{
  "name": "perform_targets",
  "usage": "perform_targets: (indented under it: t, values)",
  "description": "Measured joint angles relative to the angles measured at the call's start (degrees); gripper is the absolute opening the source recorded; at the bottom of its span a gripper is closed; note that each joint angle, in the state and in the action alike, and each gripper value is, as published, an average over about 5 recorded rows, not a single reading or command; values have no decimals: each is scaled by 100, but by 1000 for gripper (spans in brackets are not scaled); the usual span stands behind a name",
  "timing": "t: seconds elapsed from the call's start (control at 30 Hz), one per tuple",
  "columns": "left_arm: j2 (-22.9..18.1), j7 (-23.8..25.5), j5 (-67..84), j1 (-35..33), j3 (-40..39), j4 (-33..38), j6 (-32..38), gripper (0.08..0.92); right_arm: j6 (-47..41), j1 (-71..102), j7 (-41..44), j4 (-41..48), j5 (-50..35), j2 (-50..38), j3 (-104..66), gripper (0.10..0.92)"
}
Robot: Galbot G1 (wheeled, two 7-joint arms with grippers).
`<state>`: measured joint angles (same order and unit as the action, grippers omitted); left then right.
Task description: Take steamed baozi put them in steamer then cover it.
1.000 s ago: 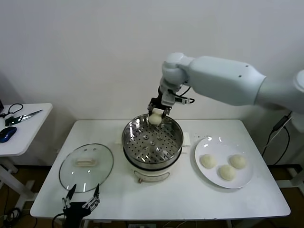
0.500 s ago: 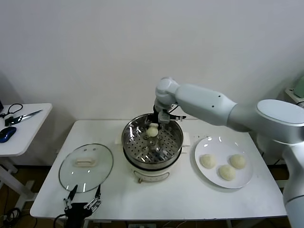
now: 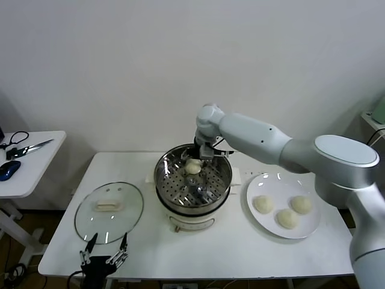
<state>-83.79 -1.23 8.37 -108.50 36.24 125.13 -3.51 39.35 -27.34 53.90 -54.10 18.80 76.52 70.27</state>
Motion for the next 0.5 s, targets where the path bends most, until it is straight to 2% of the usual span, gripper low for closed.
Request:
perform_targets:
  t: [0.17,0.33,0.5]
  values:
    - [-19,1,-53,-3,-39,41,-8,823,-348,-900,446,-379,-1497,-359,719,823]
    - [-35,0,-69,10,-64,54,-11,823,-1080,-1841,770,-824,-3112,-1018,1626,823]
    - [-25,4,-52,35,-61,63,-16,823,-2021,-2481,805,-1284,-4092,-1867,2536,823]
